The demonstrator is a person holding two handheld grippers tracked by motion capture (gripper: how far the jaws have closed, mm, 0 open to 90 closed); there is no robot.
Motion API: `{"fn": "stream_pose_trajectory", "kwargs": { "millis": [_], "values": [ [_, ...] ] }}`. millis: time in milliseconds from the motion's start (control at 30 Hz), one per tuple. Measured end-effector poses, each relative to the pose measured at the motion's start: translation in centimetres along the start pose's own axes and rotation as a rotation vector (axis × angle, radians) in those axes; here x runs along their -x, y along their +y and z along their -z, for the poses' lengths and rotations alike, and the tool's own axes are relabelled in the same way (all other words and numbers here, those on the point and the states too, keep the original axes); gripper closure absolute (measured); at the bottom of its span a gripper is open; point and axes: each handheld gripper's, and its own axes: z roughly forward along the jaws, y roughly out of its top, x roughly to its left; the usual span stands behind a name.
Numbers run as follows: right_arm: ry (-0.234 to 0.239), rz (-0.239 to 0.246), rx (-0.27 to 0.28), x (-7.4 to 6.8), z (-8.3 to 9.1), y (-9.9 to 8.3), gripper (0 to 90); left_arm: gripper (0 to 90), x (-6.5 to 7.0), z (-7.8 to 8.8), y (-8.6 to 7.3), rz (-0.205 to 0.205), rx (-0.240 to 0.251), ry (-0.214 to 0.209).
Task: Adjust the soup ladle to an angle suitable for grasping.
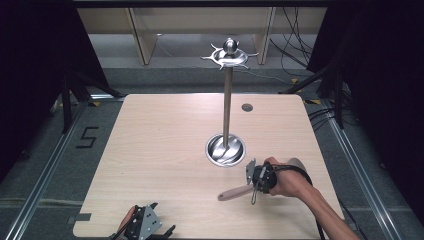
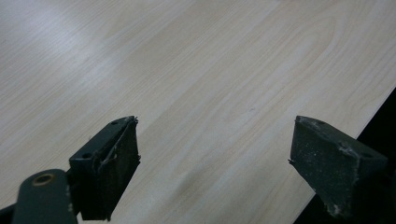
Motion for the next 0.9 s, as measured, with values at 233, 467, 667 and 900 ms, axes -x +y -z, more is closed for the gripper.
{"fn": "stream_pose_trajectory", "kwargs": {
  "millis": [233, 467, 667, 900],
  "values": [
    [0.024, 0.057, 0.004, 0.52, -0.17, 0.14, 70.9, 14.8, 0.0, -0.01, 0.0, 0.001, 0.0, 0.0],
    [0.032, 0.04, -0.013, 0.6, -0.17, 0.21, 71.3, 14.7, -0.03, 0.07, 0.03, -0.007, -0.001, 0.009],
    [0.019, 0.087, -0.034, 0.42, -0.19, 0.42, 73.1, 14.7, -0.05, 0.09, 0.04, -0.003, 0.002, 0.006],
    [0.009, 0.062, -0.034, 0.16, 0.22, 0.31, 78.1, 14.8, -0.06, 0.06, 0.03, -0.004, 0.0, 0.008]
  ]
}}
